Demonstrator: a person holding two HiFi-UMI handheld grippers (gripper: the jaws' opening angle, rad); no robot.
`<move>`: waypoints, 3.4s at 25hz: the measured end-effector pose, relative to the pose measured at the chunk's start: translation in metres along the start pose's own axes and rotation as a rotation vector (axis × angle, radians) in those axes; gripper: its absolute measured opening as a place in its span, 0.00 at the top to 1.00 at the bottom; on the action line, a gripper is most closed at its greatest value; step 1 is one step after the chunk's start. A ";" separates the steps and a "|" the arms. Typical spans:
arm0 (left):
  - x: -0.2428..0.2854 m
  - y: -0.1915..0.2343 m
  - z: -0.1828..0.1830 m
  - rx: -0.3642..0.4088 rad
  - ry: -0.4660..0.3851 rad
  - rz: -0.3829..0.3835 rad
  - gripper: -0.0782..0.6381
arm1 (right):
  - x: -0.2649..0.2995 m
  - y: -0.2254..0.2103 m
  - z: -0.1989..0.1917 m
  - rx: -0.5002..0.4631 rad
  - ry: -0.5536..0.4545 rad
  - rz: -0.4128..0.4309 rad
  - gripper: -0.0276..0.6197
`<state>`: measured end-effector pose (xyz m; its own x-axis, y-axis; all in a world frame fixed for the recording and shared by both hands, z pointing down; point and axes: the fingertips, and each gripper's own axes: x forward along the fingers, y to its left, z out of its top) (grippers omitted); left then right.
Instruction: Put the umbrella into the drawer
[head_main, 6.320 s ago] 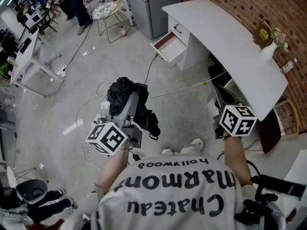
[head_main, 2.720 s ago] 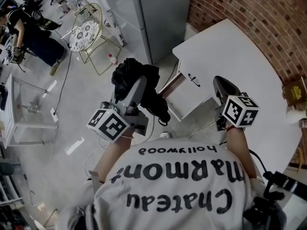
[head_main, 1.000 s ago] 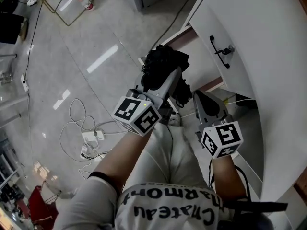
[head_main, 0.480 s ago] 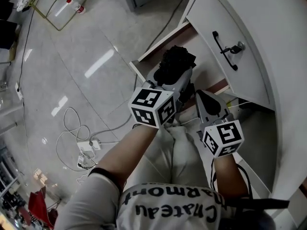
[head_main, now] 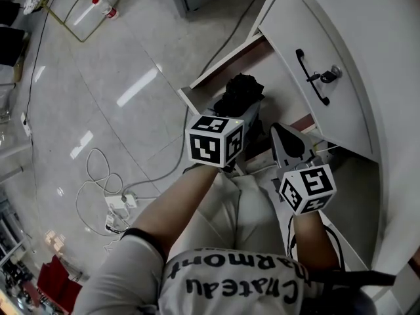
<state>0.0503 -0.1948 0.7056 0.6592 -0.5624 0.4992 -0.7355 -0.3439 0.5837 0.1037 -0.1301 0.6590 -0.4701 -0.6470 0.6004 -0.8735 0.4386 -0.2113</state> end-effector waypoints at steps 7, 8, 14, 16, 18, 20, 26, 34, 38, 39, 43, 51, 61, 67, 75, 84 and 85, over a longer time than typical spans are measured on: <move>0.022 0.009 -0.003 -0.021 0.056 0.030 0.55 | 0.006 0.003 -0.001 -0.006 0.017 0.014 0.93; 0.026 0.010 -0.002 -0.024 0.043 0.041 0.55 | 0.006 0.002 -0.002 -0.002 0.018 0.014 0.93; 0.045 0.022 0.004 -0.044 -0.060 0.108 0.55 | 0.013 -0.002 -0.005 0.012 0.014 0.015 0.93; 0.055 0.029 0.001 -0.073 -0.056 0.123 0.55 | 0.015 -0.006 -0.006 0.013 0.010 0.012 0.93; 0.064 0.037 -0.004 -0.098 -0.036 0.123 0.55 | 0.017 -0.007 -0.009 0.017 0.010 0.008 0.93; 0.073 0.044 -0.007 -0.120 -0.018 0.128 0.55 | 0.020 -0.008 -0.012 0.017 0.013 0.006 0.93; 0.087 0.055 -0.013 -0.162 0.004 0.135 0.54 | 0.028 -0.008 -0.026 0.039 0.044 -0.006 0.93; 0.101 0.067 -0.021 -0.195 0.004 0.159 0.54 | 0.037 -0.012 -0.027 0.065 0.043 0.001 0.93; 0.106 0.072 -0.026 -0.212 0.031 0.163 0.53 | 0.043 -0.012 -0.025 0.066 0.036 0.009 0.93; 0.106 0.074 -0.027 -0.216 0.031 0.170 0.53 | 0.045 -0.012 -0.025 0.065 0.036 0.011 0.93; 0.110 0.076 -0.027 -0.210 0.009 0.168 0.52 | 0.049 -0.014 -0.024 0.059 0.038 0.015 0.93; 0.115 0.081 -0.028 -0.196 -0.061 0.143 0.51 | 0.054 -0.018 -0.026 0.060 0.043 0.026 0.93; 0.119 0.082 -0.030 -0.182 -0.072 0.144 0.50 | 0.057 -0.023 -0.025 0.056 0.035 0.021 0.93; 0.119 0.081 -0.030 -0.176 -0.054 0.146 0.47 | 0.049 -0.020 -0.032 0.057 0.081 0.028 0.93; 0.119 0.084 -0.033 -0.173 -0.021 0.172 0.41 | 0.011 -0.001 -0.044 0.116 0.186 0.037 0.93; 0.115 0.086 -0.034 -0.236 -0.018 0.198 0.39 | -0.024 0.018 -0.047 0.192 0.250 0.051 0.93; 0.115 0.086 -0.034 -0.245 -0.009 0.205 0.39 | -0.027 0.022 -0.049 0.203 0.261 0.055 0.93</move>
<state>0.0686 -0.2630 0.8351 0.4993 -0.6084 0.6169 -0.7921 -0.0319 0.6095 0.1034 -0.0721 0.6762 -0.4923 -0.4328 0.7552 -0.8672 0.3186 -0.3828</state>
